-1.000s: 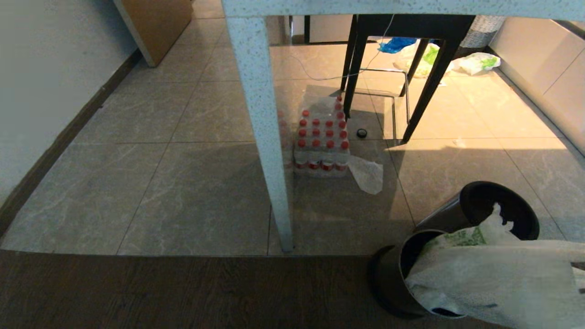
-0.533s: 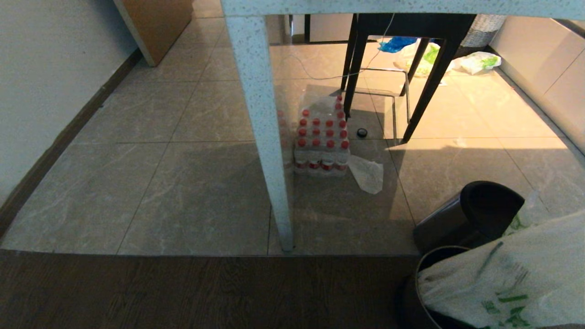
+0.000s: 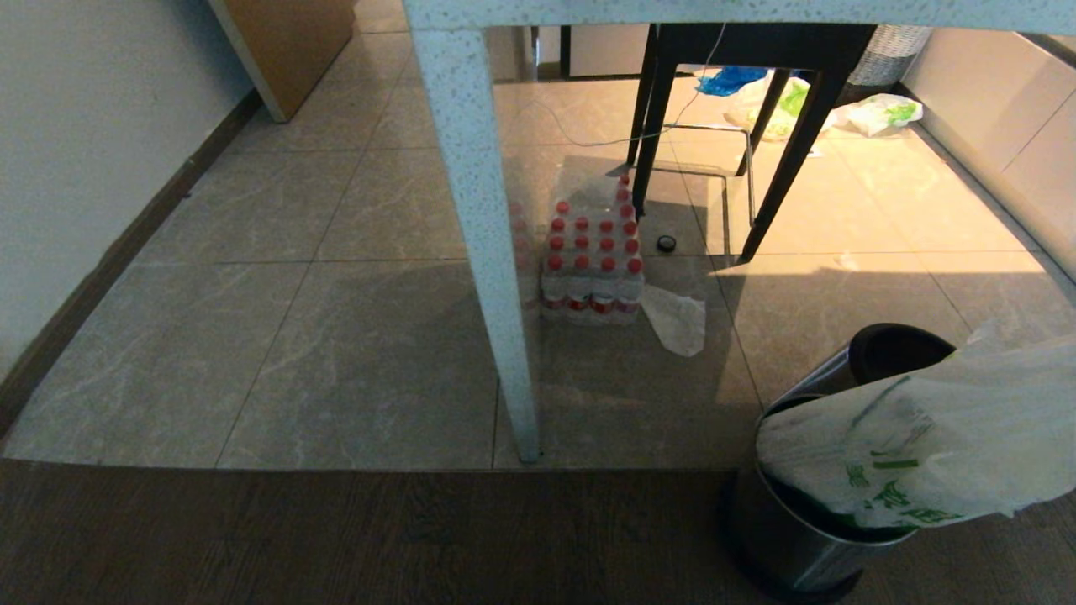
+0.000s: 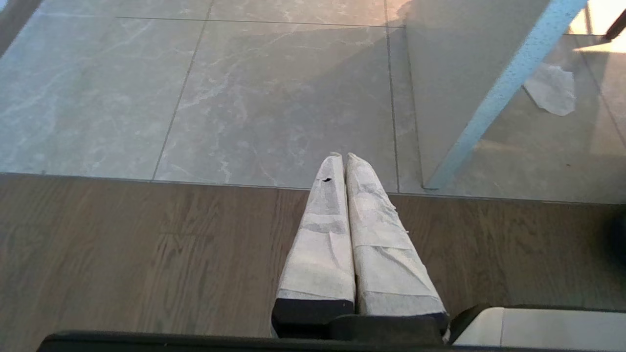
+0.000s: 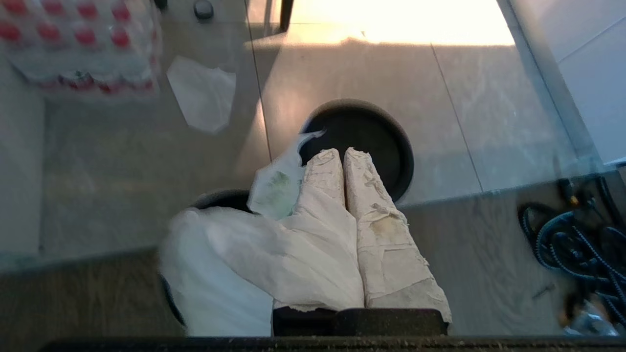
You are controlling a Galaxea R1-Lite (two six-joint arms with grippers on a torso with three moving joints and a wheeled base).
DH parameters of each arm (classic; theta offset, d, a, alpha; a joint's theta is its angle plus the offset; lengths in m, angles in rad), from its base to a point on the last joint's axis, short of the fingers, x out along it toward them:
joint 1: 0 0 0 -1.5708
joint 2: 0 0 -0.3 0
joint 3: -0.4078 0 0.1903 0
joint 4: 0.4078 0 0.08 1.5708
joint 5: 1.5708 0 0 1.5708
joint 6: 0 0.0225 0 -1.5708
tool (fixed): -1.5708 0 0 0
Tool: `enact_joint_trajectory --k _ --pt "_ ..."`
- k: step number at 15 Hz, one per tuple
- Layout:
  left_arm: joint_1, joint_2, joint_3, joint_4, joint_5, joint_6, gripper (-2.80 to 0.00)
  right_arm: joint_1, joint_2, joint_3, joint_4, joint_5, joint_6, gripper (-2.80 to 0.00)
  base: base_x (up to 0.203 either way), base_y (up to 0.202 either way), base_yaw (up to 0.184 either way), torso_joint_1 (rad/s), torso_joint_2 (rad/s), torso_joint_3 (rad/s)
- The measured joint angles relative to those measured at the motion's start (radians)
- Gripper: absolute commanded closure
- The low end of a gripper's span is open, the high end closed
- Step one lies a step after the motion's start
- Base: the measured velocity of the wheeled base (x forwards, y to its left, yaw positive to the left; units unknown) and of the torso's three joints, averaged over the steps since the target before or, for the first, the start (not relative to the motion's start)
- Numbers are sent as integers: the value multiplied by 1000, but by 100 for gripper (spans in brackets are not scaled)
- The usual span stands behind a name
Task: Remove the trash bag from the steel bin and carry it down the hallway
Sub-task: Pick up the trash bag
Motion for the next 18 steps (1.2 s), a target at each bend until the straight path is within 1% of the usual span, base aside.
enact_joint_trajectory --k 1,4,6,8,11,12,13,14,15,18 --pt "0 0 0 0 0 0 0 0 1 7 -13 -1 -5 0 0 0 0 0 0 0" --pt "0 0 0 0 0 0 0 0 39 -71 -25 -6 -12 0 0 0 0 0 0 0" --pt "0 0 0 0 0 0 0 0 48 -85 12 -6 1 0 0 0 0 0 0 0" --pt "0 0 0 0 0 0 0 0 36 -14 25 -9 1 0 0 0 0 0 0 0" --pt "0 0 0 0 0 0 0 -1 19 230 3 -31 -1 0 0 0 0 0 0 0" --pt "0 0 0 0 0 0 0 0 20 277 -3 -35 -3 0 0 0 0 0 0 0" --pt "0 0 0 0 0 0 0 0 23 291 -5 -37 -3 0 0 0 0 0 0 0" --pt "0 0 0 0 0 0 0 0 29 270 -4 -37 -2 0 0 0 0 0 0 0" --pt "0 0 0 0 0 0 0 1 39 207 3 -36 -1 0 0 0 0 0 0 0" --pt "0 0 0 0 0 0 0 5 77 -127 28 -31 2 0 0 0 0 0 0 0"
